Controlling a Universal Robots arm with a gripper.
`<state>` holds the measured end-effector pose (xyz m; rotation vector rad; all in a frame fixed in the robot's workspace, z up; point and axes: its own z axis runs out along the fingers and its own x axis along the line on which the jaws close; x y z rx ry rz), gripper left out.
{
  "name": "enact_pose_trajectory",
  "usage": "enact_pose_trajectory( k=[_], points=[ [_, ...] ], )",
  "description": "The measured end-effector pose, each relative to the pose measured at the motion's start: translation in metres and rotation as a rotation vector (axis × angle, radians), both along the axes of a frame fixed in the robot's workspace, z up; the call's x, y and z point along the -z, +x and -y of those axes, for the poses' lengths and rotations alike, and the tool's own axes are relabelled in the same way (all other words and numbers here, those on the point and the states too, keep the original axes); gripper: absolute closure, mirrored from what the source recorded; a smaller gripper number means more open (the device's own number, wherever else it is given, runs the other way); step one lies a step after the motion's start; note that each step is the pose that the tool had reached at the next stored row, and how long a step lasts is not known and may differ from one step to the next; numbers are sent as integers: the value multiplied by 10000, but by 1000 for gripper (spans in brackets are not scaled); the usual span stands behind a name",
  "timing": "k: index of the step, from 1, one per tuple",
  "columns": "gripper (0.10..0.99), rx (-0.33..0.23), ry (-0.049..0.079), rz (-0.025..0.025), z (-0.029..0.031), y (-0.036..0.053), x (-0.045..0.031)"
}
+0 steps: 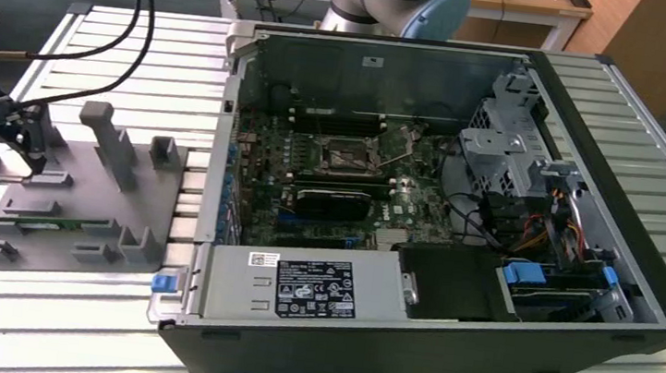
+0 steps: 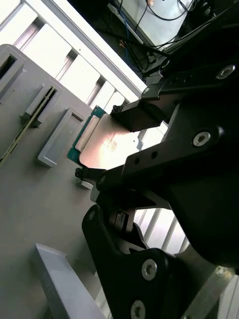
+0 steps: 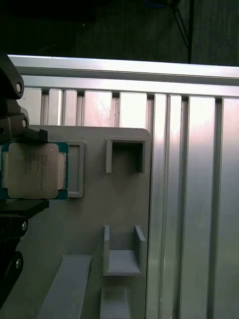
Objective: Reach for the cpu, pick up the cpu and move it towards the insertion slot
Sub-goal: 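Reach for the cpu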
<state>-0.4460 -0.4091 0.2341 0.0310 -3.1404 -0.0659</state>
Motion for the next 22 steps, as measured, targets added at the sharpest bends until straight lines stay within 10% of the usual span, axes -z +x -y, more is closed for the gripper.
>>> enact_pose_trajectory(
  k=[22],
  points=[
    [545, 0, 0, 1, -6, 0, -94]
  ],
)
